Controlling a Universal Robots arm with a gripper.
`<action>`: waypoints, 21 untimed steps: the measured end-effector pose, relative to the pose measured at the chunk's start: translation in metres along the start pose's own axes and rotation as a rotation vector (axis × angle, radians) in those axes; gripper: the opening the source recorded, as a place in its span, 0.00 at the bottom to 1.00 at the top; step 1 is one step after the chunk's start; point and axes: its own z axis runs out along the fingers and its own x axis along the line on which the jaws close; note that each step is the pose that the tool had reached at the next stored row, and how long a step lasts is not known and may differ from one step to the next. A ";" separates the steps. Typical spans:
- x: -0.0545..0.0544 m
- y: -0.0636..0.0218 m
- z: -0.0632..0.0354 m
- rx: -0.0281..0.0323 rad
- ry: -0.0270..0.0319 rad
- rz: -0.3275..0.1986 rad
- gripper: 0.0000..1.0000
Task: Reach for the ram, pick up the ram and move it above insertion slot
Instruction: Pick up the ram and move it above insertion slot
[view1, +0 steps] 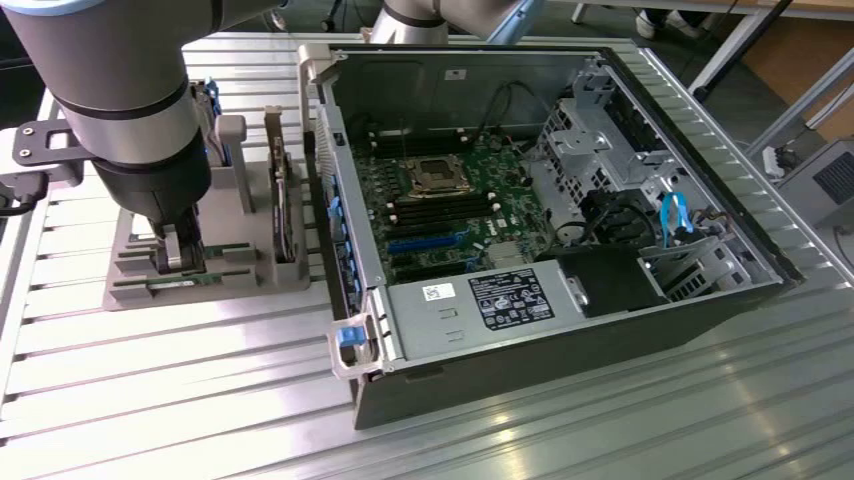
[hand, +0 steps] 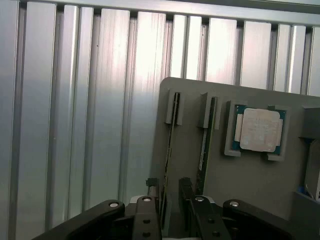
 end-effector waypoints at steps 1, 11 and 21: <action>0.000 0.0000 0.0006 0.0000 0.0000 0.000 0.30; 0.000 -0.0003 0.0070 0.0000 0.0000 0.000 0.30; 0.000 -0.0005 0.0123 -0.0001 0.0001 0.000 0.30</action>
